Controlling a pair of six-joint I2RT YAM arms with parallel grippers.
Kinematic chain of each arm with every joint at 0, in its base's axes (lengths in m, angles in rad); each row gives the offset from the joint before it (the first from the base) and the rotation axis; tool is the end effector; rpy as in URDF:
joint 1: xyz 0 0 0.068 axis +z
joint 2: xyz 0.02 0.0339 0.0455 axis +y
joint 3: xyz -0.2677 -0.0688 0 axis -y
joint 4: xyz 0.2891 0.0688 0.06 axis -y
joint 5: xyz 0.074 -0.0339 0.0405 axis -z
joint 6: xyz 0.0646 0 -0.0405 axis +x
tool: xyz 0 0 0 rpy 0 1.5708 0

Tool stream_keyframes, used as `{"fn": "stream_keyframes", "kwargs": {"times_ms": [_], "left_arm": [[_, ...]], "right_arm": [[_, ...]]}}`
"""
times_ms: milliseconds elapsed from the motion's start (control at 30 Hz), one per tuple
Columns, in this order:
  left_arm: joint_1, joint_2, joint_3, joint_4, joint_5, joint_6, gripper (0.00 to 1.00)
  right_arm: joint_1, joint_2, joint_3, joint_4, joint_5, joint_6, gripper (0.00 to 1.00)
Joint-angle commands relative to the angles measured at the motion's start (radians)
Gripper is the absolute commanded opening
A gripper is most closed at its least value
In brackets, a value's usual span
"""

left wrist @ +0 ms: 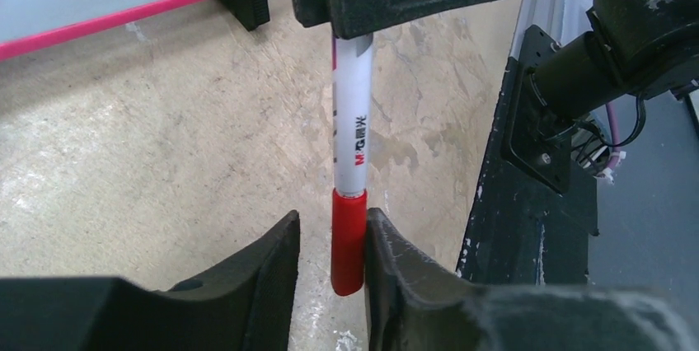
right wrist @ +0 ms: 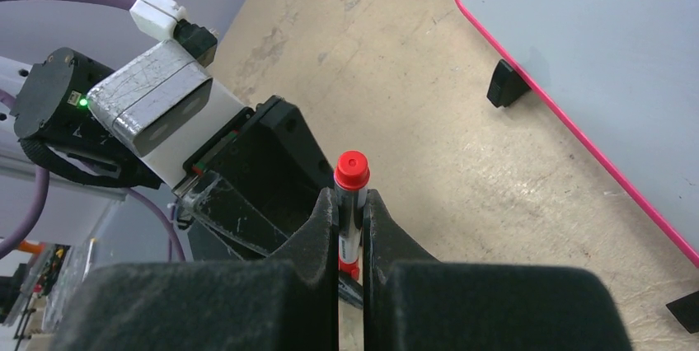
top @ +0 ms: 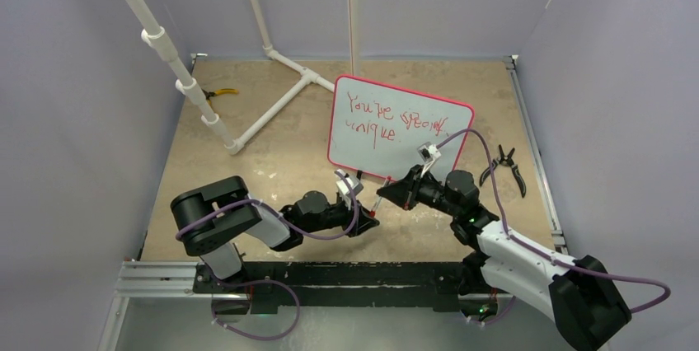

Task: Write a sentence on the whiteboard
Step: Close the whiteboard marker.

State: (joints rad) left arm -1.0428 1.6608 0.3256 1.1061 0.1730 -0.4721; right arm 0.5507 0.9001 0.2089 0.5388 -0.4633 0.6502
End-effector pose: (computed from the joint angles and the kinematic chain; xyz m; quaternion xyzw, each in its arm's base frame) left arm 0.1435 -0.2681 0.0818 0.2712 0.7337 -0.4747 0.4035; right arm 0.1936 0.1527 0.1651 -0.1126 0.7451 0.5019 0.4245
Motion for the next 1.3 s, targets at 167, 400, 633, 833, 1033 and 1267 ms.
{"fn": "stream_keyframes", "kwargs": {"times_ms": [167,400,633,833,1033,1267], "left_arm": [[0.003,0.025,0.018,0.084,0.031,-0.021,0.00],[0.008,0.002,0.030,0.094,0.040,-0.014,0.00],[0.031,-0.052,0.060,0.066,0.126,-0.019,0.00],[0.062,-0.115,0.080,0.030,0.218,-0.030,0.00],[0.086,-0.155,0.131,-0.033,0.326,-0.033,0.00],[0.105,-0.190,0.155,-0.075,0.369,-0.019,0.00]], "right_arm": [[0.003,-0.005,0.027,0.003,-0.027,-0.049,0.00],[0.005,-0.003,0.035,-0.065,-0.061,-0.091,0.00],[0.015,-0.010,0.029,-0.116,-0.091,-0.112,0.00],[0.023,-0.022,0.014,-0.140,-0.113,-0.112,0.00],[0.032,-0.012,0.017,-0.168,-0.157,-0.130,0.00],[0.053,0.029,0.019,-0.181,-0.214,-0.147,0.00]]}}
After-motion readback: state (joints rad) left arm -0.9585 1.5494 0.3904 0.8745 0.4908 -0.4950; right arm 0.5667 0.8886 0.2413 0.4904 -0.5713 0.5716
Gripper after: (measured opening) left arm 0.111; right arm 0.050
